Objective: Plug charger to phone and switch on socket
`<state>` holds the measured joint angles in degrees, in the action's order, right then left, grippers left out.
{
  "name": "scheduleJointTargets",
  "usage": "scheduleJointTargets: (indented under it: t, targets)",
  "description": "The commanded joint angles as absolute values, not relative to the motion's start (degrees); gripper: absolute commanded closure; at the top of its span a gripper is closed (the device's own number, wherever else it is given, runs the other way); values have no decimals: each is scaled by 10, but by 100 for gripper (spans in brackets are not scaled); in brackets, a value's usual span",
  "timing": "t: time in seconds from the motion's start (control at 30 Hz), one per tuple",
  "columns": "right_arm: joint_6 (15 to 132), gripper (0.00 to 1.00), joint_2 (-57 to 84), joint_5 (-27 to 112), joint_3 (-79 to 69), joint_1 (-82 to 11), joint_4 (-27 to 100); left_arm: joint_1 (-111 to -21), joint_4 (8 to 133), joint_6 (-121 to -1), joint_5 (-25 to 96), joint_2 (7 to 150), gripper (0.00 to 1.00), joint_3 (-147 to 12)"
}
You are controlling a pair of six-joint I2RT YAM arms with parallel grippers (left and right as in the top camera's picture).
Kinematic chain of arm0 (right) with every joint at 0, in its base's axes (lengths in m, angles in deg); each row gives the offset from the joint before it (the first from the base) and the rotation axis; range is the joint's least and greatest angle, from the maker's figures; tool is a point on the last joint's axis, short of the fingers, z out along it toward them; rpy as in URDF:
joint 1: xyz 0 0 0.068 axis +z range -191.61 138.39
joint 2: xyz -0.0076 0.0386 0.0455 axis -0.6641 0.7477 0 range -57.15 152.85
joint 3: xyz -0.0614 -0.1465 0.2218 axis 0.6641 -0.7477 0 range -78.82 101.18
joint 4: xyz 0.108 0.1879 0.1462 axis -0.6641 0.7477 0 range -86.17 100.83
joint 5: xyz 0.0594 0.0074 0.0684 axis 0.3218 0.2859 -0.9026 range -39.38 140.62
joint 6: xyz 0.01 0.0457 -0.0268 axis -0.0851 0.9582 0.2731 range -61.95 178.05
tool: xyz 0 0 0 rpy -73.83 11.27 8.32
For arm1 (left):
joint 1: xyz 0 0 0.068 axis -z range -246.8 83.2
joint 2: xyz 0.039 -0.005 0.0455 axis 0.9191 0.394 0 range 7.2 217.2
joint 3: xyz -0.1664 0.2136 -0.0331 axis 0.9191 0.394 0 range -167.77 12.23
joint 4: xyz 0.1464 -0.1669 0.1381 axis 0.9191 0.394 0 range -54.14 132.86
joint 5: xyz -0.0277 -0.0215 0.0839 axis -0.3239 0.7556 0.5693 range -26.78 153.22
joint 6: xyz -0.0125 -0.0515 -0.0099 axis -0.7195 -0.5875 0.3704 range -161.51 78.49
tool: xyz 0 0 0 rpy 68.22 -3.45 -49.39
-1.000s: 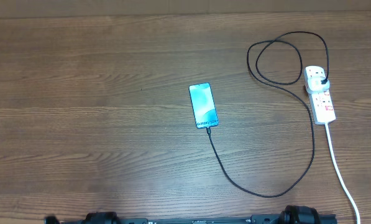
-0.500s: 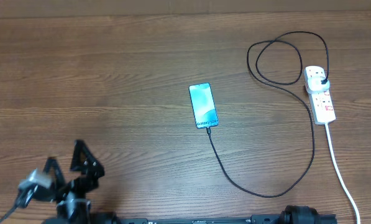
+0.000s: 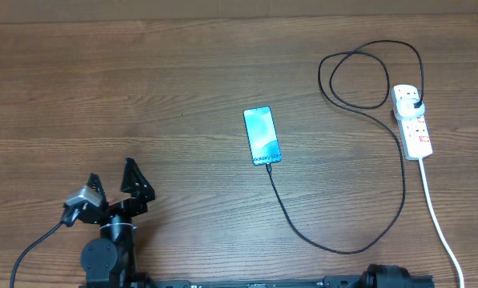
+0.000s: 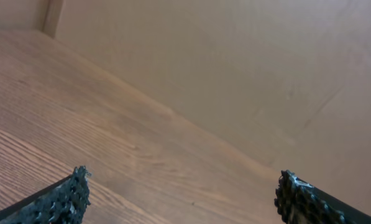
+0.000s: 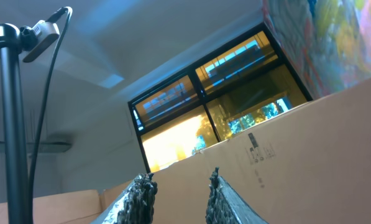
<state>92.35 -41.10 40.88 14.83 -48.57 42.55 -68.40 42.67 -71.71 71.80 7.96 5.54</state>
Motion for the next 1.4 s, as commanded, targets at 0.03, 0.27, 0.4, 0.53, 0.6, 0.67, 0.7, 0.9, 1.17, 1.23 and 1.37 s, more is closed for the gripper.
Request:
scheduleJointTargets:
  t: [0.03,0.27,0.4,0.53,0.6,0.67,0.7,0.9,1.17,1.23,1.37]
  targets:
    - [921,69,-414,424,145,-481,430,-687,411,-654,700,75,0,90]
    - [921,69,-432,424,145,-481,433,-687,406,-645,695,75,0,115]
    - [921,69,-461,425,136,-481,433,-687,403,-635,695,75,0,115]
    - [921,68,-503,454,111,-481,419,-687,404,-602,691,75,1,116]
    - [921,68,-528,472,92,-481,409,-687,404,-592,692,75,0,116]
    - [921,67,-550,483,73,-481,395,-687,404,-592,692,75,0,116]
    - [921,67,-561,486,66,-481,390,-687,404,-592,692,75,1,116]
    - [921,66,-569,486,65,-481,389,-687,404,-592,692,75,0,116]
    - [921,62,-569,486,64,-481,389,-687,404,-593,692,75,1,116]
    - [921,60,-569,487,64,-481,388,-687,404,-593,692,75,0,116]
    - [921,59,-569,487,64,-481,388,-687,404,-593,692,75,0,116]
